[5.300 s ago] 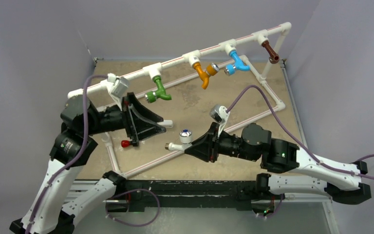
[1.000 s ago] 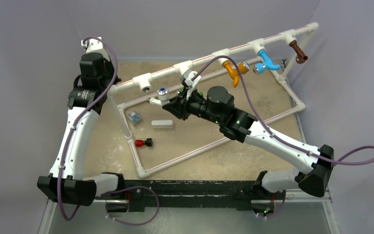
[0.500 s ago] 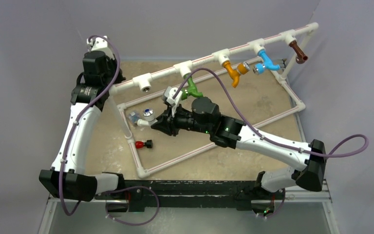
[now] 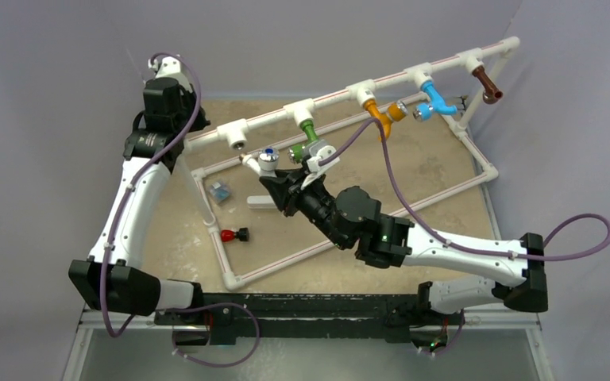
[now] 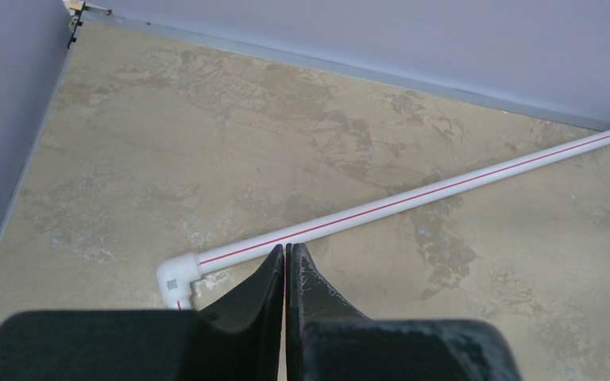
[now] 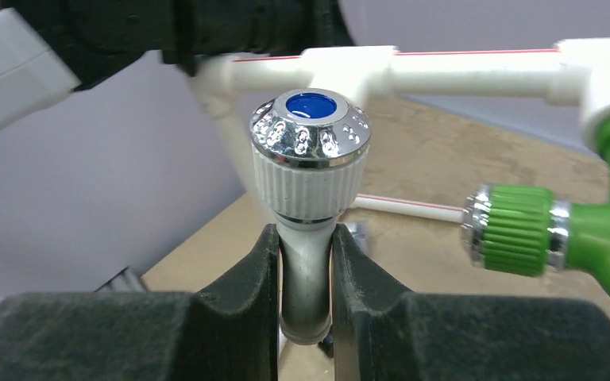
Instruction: Install the water faucets
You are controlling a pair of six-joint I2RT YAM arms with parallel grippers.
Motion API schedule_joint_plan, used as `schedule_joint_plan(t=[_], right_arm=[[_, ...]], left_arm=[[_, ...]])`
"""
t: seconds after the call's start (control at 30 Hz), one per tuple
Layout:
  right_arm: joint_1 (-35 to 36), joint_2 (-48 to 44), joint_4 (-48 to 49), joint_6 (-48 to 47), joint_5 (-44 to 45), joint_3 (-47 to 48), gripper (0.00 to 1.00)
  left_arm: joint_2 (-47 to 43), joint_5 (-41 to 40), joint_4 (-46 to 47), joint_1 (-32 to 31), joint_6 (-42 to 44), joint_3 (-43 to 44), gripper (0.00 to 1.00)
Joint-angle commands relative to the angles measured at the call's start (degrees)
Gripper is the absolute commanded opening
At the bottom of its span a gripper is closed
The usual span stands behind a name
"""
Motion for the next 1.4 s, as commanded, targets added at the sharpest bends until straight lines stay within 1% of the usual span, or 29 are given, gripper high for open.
schedule_joint_plan(t=[0.0, 0.13, 0.27, 0.57, 0.8, 1.1, 1.37], right_arm=[[1.16, 0.79, 13.64, -3.48, 13.59, -2.65, 0.0], [2.81, 1.84, 20.99, -7.32, 14.9, -3.81, 0.0], [4.66, 3.85, 23.93, -10.2, 17.83, -2.83, 0.0], [6.94, 7.03, 26.04, -13.17, 23.82, -2.04, 0.0], [7.56, 9.61, 28.19, -15.41, 25.35, 0.24, 0.0], [7.92, 13.2, 31.02, -19.05, 27.18, 3.46, 0.0], [8.1, 16.23, 31.99, -21.6, 29.25, 5.3, 0.0]], left_arm=[[1.52, 0.95, 1.45, -1.0, -1.85, 0.01, 0.0], [1.52, 1.94, 3.24, -1.12, -2.15, -1.05, 0.0], [0.83, 2.99, 3.79, -1.44, -2.24, -2.11, 0.0], [-1.71, 7.08, 3.59, -4.82, -2.08, -2.34, 0.0], [-3.26, 3.72, 2.79, -6.6, -0.77, -2.68, 0.0], [-3.81, 2.81, 3.89, -7.79, -0.49, -5.28, 0.0], [-3.82, 2.67, 4.09, -8.15, -0.18, -5.66, 0.0]])
